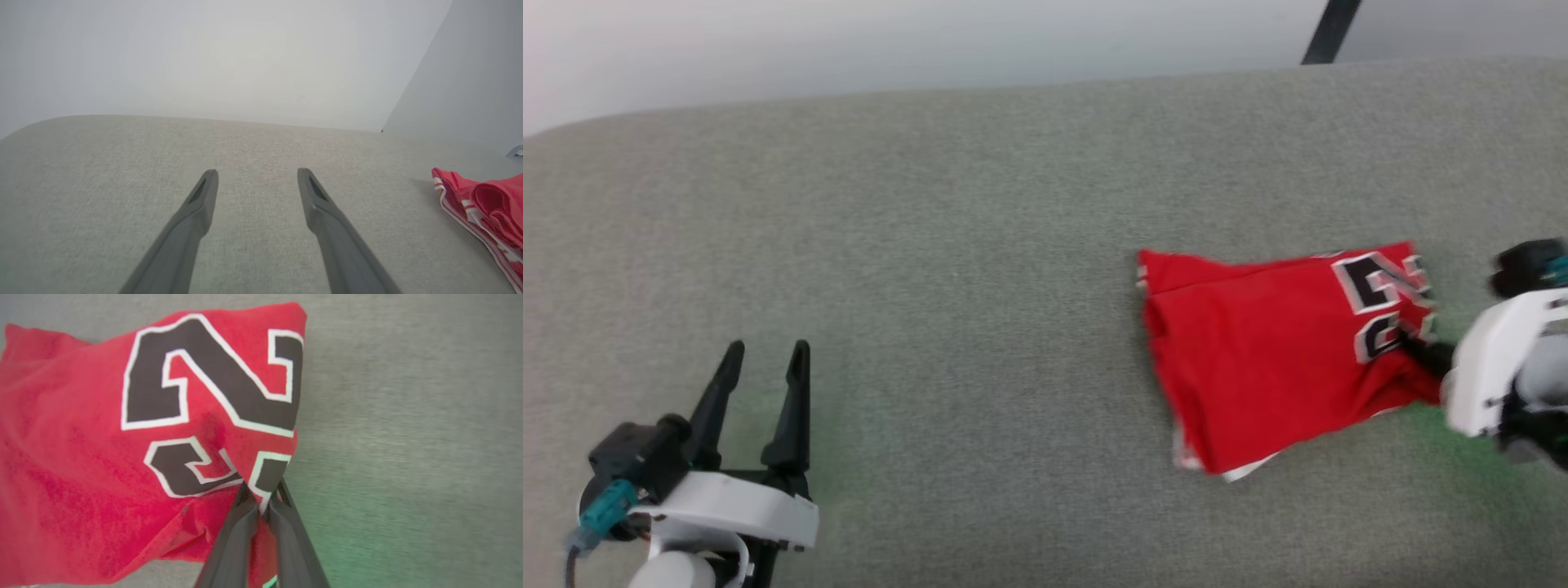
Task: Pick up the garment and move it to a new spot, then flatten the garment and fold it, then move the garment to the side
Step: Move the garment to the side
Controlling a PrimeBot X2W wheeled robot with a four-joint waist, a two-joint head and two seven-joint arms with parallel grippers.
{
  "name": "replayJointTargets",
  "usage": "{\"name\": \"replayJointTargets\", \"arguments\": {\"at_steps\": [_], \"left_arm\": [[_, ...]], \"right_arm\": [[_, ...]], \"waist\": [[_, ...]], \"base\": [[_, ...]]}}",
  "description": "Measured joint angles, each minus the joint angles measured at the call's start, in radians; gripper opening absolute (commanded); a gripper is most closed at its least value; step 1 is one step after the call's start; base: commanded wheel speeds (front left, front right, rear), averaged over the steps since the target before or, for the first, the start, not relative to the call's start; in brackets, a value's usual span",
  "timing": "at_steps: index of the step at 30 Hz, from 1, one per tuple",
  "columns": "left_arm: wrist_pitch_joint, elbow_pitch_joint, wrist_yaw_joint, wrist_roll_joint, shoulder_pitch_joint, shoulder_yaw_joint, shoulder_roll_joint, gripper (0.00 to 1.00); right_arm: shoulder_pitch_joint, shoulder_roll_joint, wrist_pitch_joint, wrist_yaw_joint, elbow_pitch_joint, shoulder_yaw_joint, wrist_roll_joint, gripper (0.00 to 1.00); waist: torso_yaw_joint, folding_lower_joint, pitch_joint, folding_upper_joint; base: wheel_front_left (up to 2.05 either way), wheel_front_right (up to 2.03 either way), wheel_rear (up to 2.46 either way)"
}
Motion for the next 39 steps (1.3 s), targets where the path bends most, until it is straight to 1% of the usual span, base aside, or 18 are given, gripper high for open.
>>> {"name": "replayJointTargets", "arguments": {"at_steps": [7,16,22,26,34,39], "left_arm": [[-0.003,-0.036,0.001,0.013,-0.031,0.002,0.01,1.0],[-0.006,-0.089,0.001,0.038,-0.087,0.001,0.038,1.0],[-0.006,-0.121,-0.002,0.049,-0.107,0.001,0.053,1.0],[0.003,-0.128,0.001,0.053,-0.116,-0.002,0.061,1.0],[0.011,-0.147,0.001,0.054,-0.129,-0.003,0.077,1.0],[0.015,-0.152,-0.004,0.053,-0.138,-0.004,0.086,1.0]], "right_arm": [[-0.013,-0.067,-0.044,0.0,0.035,-0.066,0.002,0.0],[-0.061,-0.116,-0.099,0.0,0.111,-0.146,-0.006,0.0],[-0.086,-0.114,-0.126,0.0,0.158,-0.165,-0.03,0.0],[-0.095,-0.102,-0.141,0.0,0.188,-0.166,-0.056,0.0],[-0.123,-0.068,-0.179,0.0,0.234,-0.178,-0.055,0.0],[-0.152,-0.056,-0.201,0.0,0.267,-0.171,-0.074,0.0]], "waist": [[-0.043,0.0,0.026,0.0],[-0.094,0.0,0.082,0.0],[-0.122,0.0,0.117,0.0],[-0.14,0.0,0.135,0.0],[-0.166,0.0,0.166,0.0],[-0.173,0.0,0.179,0.0]], "base": [[0.0,0.0,0.0],[0.0,0.0,0.0],[0.0,0.0,0.0],[0.0,0.0,0.0],[0.0,0.0,0.0],[0.0,0.0,0.0]]}}
